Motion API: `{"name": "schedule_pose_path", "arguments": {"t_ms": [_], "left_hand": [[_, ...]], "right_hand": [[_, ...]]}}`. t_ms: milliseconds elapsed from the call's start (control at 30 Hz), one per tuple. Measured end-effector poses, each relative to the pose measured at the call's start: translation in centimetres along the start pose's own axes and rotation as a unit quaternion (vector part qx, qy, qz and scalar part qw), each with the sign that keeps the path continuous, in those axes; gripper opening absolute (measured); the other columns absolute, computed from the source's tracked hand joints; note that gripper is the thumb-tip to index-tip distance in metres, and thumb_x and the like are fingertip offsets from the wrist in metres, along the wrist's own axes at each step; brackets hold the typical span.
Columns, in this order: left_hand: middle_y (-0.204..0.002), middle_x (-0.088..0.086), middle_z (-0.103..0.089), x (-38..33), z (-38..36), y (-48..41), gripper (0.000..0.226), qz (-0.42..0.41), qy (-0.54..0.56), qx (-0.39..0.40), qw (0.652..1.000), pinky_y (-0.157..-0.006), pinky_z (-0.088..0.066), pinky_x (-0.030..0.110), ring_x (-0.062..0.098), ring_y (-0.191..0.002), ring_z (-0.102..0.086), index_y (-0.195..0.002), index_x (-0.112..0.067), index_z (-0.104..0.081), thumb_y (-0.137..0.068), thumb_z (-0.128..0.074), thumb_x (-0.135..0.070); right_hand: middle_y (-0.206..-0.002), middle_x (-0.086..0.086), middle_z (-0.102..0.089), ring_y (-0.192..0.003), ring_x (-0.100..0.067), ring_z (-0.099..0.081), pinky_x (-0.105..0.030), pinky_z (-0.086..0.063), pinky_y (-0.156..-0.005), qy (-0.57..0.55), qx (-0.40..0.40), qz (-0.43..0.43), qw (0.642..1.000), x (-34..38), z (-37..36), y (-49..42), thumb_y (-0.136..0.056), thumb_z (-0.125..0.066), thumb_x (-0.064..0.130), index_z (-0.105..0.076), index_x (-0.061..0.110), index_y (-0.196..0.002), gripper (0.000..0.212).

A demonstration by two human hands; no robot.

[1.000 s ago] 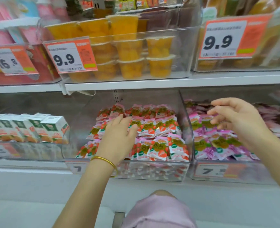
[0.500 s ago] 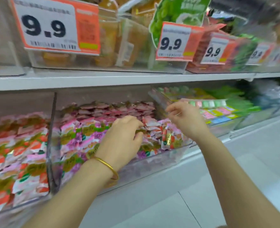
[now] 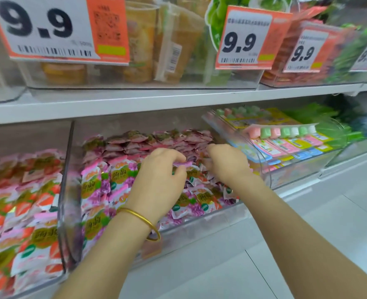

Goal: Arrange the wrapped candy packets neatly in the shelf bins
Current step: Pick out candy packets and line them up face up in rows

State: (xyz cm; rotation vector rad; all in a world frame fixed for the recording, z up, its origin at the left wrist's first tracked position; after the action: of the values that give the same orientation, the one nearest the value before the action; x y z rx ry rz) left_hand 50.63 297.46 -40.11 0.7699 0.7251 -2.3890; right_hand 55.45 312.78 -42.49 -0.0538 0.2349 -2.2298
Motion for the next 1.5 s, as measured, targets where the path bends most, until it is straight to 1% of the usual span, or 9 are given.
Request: {"name": "schedule_pose_path", "arguments": {"t_ms": [167, 333, 400, 533, 767, 933, 1100, 1367, 1500], "left_hand": [[-0.116, -0.005, -0.057, 0.7, 0.4, 0.1, 0.028, 0.068, 0.108, 0.015, 0.992, -0.085, -0.038, 0.018, 0.008, -0.101, -0.054, -0.12, -0.017, -0.057, -0.093, -0.049, -0.018], [-0.11, 0.01, -0.063, 0.7, -1.3, 0.8, 0.023, 0.199, 0.39, 0.081, 0.895, -0.089, -0.052, 0.033, 0.022, -0.101, -0.064, -0.108, -0.009, -0.057, -0.096, -0.046, -0.025], [-0.103, 0.011, -0.069, 0.5, -1.7, 0.9, 0.028, 0.214, 0.468, 0.084, 0.853, -0.084, -0.055, 0.032, 0.023, -0.097, -0.067, -0.101, -0.007, -0.064, -0.096, -0.046, -0.028], [-0.101, 0.027, -0.066, 2.0, -0.3, 0.8, 0.017, 0.215, 0.463, -0.015, 0.859, -0.08, -0.055, 0.052, 0.04, -0.096, -0.064, -0.092, 0.001, -0.065, -0.093, -0.051, -0.008], [-0.107, 0.024, -0.062, 4.0, 1.1, 0.6, 0.016, 0.234, 0.43, -0.053, 0.87, -0.077, -0.055, 0.054, 0.036, -0.093, -0.065, -0.105, -0.003, -0.053, -0.091, -0.056, -0.011], [-0.107, 0.02, -0.063, 4.7, 0.8, 0.5, 0.02, 0.247, 0.446, -0.02, 0.86, -0.066, -0.059, 0.042, 0.029, -0.085, -0.068, -0.112, 0.0, -0.052, -0.092, -0.051, -0.005], [-0.107, 0.02, -0.063, 5.0, 1.0, 0.5, 0.019, 0.25, 0.449, -0.014, 0.858, -0.064, -0.06, 0.04, 0.03, -0.085, -0.068, -0.111, 0.0, -0.052, -0.093, -0.051, -0.005], [-0.107, 0.02, -0.064, 4.7, 0.8, 0.8, 0.02, 0.249, 0.453, 0.017, 0.856, -0.069, -0.059, 0.043, 0.031, -0.087, -0.068, -0.113, -0.001, -0.051, -0.093, -0.05, -0.003], [-0.097, 0.019, -0.066, 3.7, 0.6, 1.0, 0.009, 0.238, 0.477, 0.033, 0.846, -0.063, -0.059, 0.039, 0.028, -0.077, -0.068, -0.093, -0.004, -0.057, -0.092, -0.049, 0.0]], "right_hand": [[-0.094, -0.011, -0.06, -0.089, -0.027, -0.055, -0.034, -0.041, -0.07, -0.249, -0.078, -0.055, 0.964, -1.9, 3.1, 1.1, -0.092, -0.051, 0.024, -0.055, 0.01, -0.114, 0.026], [-0.075, -0.007, -0.06, -0.06, -0.015, -0.057, -0.026, -0.051, -0.056, -0.7, 0.051, -0.099, 0.706, 0.6, 3.2, 3.4, -0.09, -0.056, 0.004, -0.059, 0.007, -0.094, 0.006], [-0.075, -0.008, -0.065, -0.062, -0.016, -0.063, -0.025, -0.056, -0.059, -0.731, 0.106, -0.065, 0.671, 2.5, 3.3, 4.3, -0.088, -0.057, -0.001, -0.061, 0.005, -0.092, 0.008], [-0.083, -0.007, -0.068, -0.071, -0.013, -0.065, -0.027, -0.058, -0.06, -0.663, 0.154, -0.02, 0.732, 3.7, 3.5, 4.9, -0.091, -0.059, 0.013, -0.066, 0.007, -0.098, 0.012], [-0.118, -0.001, -0.065, -0.109, -0.021, -0.059, -0.032, -0.048, -0.088, -0.161, 0.02, 0.019, 0.987, -0.9, 0.4, 0.5, -0.089, -0.058, 0.02, -0.061, 0.02, -0.122, 0.034], [-0.151, 0.002, -0.032, -0.134, -0.024, -0.037, -0.04, -0.032, -0.107, 0.045, 0.171, 0.122, 0.977, 0.6, -3.6, -0.2, -0.088, -0.051, 0.034, -0.027, 0.034, -0.146, 0.062], [-0.137, -0.001, -0.048, -0.123, -0.026, -0.042, -0.041, -0.038, -0.099, 0.076, 0.117, 0.115, 0.984, 0.7, -2.8, 0.0, -0.087, -0.056, 0.018, -0.042, 0.03, -0.137, 0.053], [-0.107, 0.003, -0.069, -0.097, -0.015, -0.062, -0.035, -0.052, -0.082, -0.191, -0.005, 0.047, 0.98, -1.5, 1.8, 1.5, -0.09, -0.06, 0.027, -0.071, 0.02, -0.106, 0.02], [-0.092, 0.017, -0.067, -0.079, 0.01, -0.061, -0.009, -0.048, -0.073, -0.492, -0.104, 0.046, 0.863, -0.2, 5.9, 3.8, -0.088, -0.064, 0.015, -0.07, 0.024, -0.104, 0.019]]}}
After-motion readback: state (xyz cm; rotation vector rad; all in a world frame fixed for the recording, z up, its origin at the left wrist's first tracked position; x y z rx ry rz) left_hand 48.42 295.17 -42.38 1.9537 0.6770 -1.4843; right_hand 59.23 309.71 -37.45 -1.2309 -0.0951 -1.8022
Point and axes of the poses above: each hand's wrist, its own y-axis away from the middle knuckle, its own z-axis out of the back of the hand, x = y × z, the point moved 7 cm from there along -y, towards the middle knuckle
